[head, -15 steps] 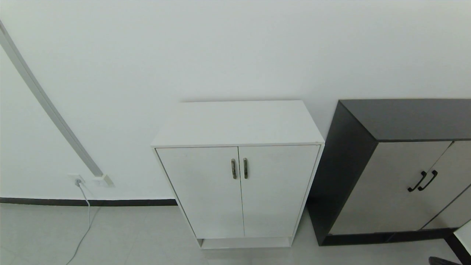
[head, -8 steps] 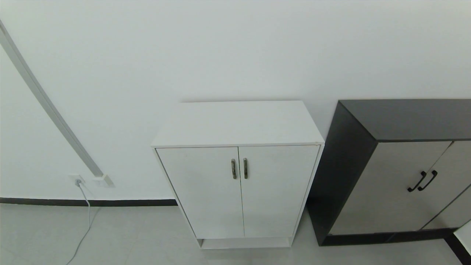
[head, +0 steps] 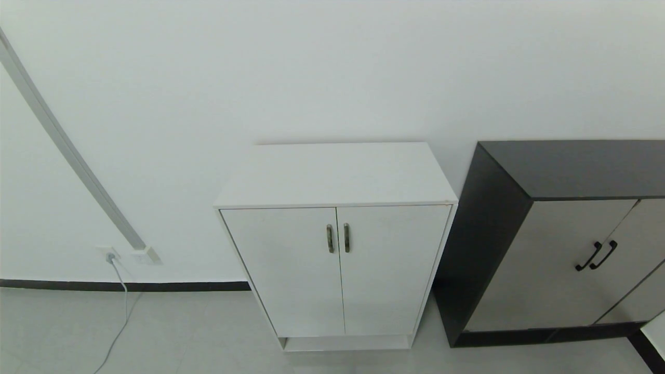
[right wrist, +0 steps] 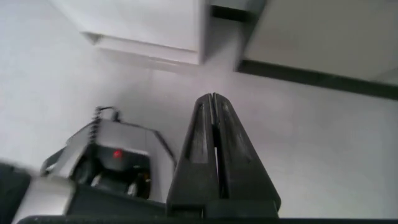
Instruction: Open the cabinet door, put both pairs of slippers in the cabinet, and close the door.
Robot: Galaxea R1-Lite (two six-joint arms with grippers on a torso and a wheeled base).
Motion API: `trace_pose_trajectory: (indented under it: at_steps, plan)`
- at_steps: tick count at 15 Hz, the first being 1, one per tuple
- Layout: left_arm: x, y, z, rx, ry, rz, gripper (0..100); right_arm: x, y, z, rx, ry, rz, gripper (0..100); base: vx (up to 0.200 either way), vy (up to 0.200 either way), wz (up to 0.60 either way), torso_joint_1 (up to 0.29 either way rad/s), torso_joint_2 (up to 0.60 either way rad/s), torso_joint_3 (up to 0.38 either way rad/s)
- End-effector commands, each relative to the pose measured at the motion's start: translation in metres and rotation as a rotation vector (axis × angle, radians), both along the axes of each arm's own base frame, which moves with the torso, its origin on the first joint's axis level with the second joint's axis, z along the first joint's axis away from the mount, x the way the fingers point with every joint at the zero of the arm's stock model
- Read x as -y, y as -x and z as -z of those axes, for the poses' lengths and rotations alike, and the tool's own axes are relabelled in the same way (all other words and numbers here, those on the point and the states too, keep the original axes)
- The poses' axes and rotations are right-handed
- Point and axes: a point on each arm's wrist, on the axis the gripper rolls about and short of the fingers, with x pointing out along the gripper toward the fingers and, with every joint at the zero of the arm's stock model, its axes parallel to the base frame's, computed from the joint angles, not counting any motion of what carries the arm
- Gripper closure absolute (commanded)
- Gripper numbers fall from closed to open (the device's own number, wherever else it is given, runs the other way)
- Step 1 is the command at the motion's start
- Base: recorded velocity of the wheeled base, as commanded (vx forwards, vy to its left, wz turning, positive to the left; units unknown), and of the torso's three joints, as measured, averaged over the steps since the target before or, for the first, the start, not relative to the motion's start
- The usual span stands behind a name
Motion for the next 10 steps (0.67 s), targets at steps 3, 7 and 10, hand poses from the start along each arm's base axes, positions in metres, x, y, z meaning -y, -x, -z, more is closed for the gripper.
trace_pose_trajectory:
  at_steps: [3, 7, 10]
  plan:
    - [0.0, 0.0, 0.0, -0.001, -0.001, 0.001, 100, 0.001, 0.007, 0.003, 0.027, -0.053, 0.074, 100, 0.0, 0.0, 0.0, 0.0, 0.0, 0.0]
    - [0.0, 0.0, 0.0, -0.001, 0.001, -0.001, 100, 0.002, 0.02, 0.0, 0.204, -0.061, 0.107, 100, 0.0, 0.0, 0.0, 0.0, 0.0, 0.0]
    - [0.0, 0.0, 0.0, -0.001, 0.001, -0.001, 100, 0.001, 0.027, 0.0, 0.296, -0.065, 0.105, 100, 0.0, 0.0, 0.0, 0.0, 0.0, 0.0]
